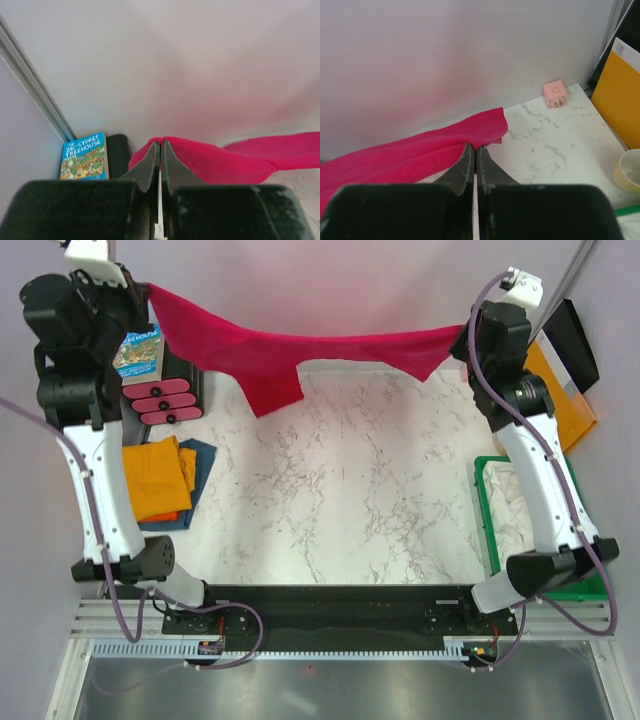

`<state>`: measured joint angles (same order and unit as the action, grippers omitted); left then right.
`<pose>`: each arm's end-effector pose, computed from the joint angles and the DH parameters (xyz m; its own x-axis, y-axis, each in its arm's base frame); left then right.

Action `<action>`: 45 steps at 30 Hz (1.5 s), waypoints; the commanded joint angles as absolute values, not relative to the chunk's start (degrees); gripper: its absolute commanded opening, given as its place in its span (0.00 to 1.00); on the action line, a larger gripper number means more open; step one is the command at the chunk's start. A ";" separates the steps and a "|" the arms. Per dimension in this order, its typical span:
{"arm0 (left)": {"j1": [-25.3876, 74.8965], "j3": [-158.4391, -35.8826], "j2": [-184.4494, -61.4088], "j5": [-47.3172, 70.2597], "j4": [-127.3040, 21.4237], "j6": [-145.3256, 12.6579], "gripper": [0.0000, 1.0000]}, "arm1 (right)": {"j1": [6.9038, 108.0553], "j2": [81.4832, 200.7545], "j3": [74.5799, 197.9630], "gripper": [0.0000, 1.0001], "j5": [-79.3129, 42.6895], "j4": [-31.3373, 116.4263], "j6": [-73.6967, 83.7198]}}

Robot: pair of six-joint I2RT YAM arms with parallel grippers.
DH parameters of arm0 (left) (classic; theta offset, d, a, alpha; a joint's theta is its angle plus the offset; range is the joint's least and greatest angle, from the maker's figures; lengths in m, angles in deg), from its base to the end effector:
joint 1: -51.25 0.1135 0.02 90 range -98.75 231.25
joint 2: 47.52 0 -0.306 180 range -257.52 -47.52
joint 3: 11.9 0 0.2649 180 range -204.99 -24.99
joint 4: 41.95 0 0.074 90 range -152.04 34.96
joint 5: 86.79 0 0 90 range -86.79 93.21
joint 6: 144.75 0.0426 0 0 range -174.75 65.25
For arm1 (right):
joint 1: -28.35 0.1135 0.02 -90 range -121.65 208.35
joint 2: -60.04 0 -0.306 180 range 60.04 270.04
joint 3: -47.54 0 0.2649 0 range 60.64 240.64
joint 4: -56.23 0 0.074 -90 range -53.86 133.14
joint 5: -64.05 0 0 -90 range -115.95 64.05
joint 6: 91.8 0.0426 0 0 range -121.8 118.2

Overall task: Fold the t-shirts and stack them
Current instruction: Flatten out the tshirt

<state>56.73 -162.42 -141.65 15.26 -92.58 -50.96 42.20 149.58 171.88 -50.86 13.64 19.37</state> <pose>0.3032 0.0202 0.6509 0.1072 0.0752 -0.9914 0.1065 0.9905 0.0867 0.3409 0.0656 0.5554 -0.0548 0.3238 -0.9445 0.2229 0.9260 0.3046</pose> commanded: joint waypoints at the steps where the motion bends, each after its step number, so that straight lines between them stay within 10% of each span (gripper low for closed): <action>1: 56.70 -151.52 -131.22 14.28 -92.40 -51.68 0.02 | 44.69 138.65 162.96 0.00 -51.79 15.01 17.97; 9: 56.88 -127.48 -104.84 13.86 -92.57 -51.06 0.02 | 47.07 119.22 149.41 0.00 -54.16 10.71 16.23; 26: 56.62 -151.30 -105.35 9.89 -98.03 -50.89 0.02 | 52.43 120.06 167.26 0.00 -62.25 6.05 11.29; 45: 56.70 -102.69 -122.65 18.77 -70.26 -48.25 0.02 | 44.09 143.25 129.36 0.00 -57.07 32.50 20.52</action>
